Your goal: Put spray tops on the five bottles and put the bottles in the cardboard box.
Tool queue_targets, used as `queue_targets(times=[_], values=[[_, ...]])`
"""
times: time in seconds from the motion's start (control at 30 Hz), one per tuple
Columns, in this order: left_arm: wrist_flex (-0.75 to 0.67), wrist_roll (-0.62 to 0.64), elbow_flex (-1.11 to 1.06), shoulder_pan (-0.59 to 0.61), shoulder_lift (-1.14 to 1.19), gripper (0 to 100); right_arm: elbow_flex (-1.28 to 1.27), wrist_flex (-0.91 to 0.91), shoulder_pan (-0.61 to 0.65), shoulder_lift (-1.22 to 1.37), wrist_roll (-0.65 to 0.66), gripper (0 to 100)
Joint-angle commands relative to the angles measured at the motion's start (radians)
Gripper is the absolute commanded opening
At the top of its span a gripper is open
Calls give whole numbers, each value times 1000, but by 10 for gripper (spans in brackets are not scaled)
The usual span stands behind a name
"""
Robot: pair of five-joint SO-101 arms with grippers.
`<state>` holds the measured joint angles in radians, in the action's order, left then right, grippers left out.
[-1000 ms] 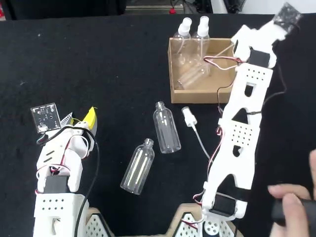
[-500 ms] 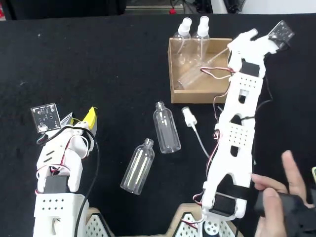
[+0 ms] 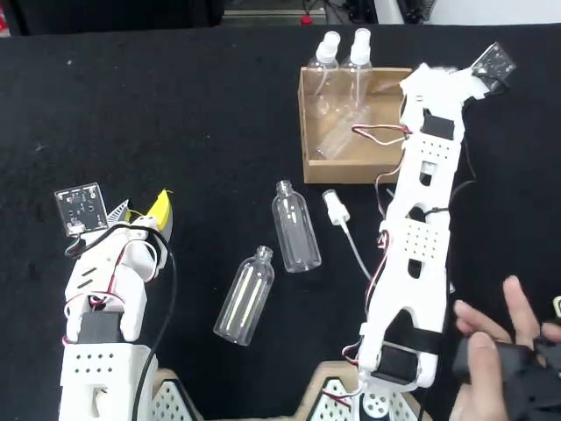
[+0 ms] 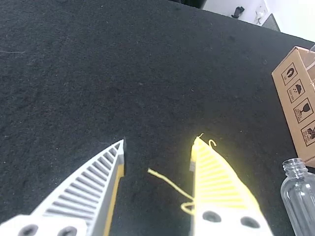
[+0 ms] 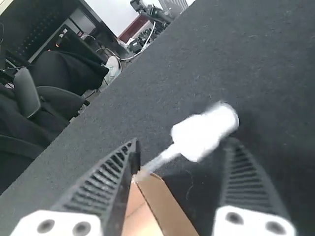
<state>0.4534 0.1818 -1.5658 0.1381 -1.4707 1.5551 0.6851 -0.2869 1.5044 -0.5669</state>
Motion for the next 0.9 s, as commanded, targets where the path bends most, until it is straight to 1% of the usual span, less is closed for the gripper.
queue_targets(times=[0.0,0.03,0.1,0.13,0.2,0.3,0.4,0.53,0.7,0.77,0.87], values=[[-18,2,8,-4,-12,213,5,-32,-17,-24,49,40],[-18,2,8,-4,-12,213,7,-34,-21,-24,78,5],[-18,2,8,-4,-12,213,24,-34,-23,-24,112,34],[-18,2,8,-4,-12,213,41,-31,-25,-21,121,33],[-18,2,8,-4,-12,213,77,0,-31,-19,118,11],[-18,2,8,-4,-12,213,120,55,-40,-27,118,11],[-18,2,8,-4,-12,213,114,86,-69,-61,118,11],[-18,2,8,-4,-12,213,114,187,-110,-113,117,11],[-23,2,8,-4,-12,213,114,273,-114,-173,143,18],[-21,2,8,-4,-12,213,114,304,-91,-202,247,66],[-20,2,8,-4,-12,213,114,364,-20,-246,450,215]])
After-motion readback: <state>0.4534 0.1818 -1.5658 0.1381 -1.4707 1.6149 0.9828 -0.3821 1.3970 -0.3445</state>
